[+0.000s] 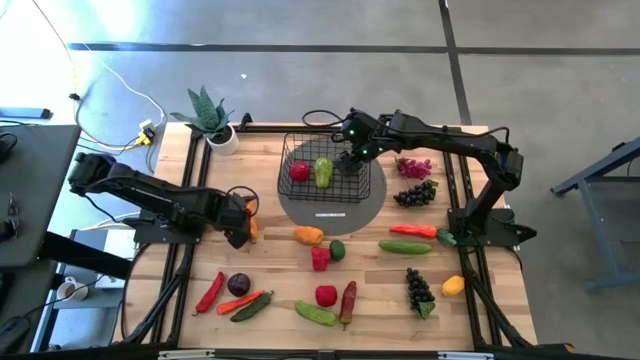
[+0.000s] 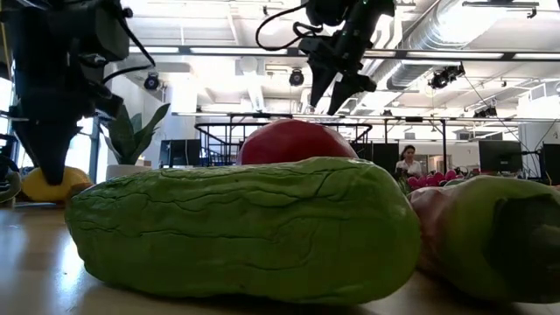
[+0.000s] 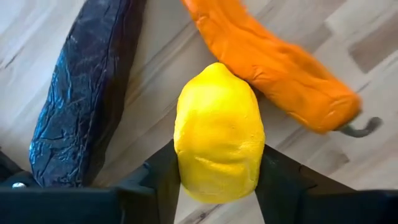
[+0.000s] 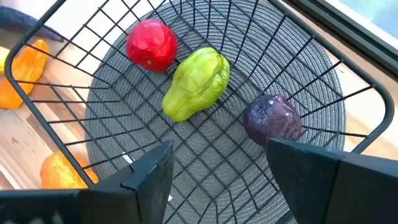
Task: Build produce basket
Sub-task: Put the left lemon into the wire basket
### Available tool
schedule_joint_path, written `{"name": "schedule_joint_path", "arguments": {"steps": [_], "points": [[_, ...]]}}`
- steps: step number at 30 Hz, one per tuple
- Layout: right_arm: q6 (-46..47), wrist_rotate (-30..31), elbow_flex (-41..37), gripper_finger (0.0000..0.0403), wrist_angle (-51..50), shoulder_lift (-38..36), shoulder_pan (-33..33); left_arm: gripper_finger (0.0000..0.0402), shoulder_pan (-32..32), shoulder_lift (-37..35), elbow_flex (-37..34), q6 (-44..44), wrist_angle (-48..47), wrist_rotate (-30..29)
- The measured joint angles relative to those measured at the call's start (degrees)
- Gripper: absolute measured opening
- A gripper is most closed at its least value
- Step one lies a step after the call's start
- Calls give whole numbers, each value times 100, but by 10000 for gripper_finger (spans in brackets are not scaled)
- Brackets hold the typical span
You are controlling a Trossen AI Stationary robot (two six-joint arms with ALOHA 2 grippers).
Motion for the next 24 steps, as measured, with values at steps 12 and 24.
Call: {"name": "schedule_joint_path", "arguments": {"steps": [12,24], "points": [[594,169,0,236,255,0,402,160,9,-976,764,956,-22,-668],[1290,1104,0,236,544,-134,510,161,809,-1012,1752,3061,541,-1217]]}}
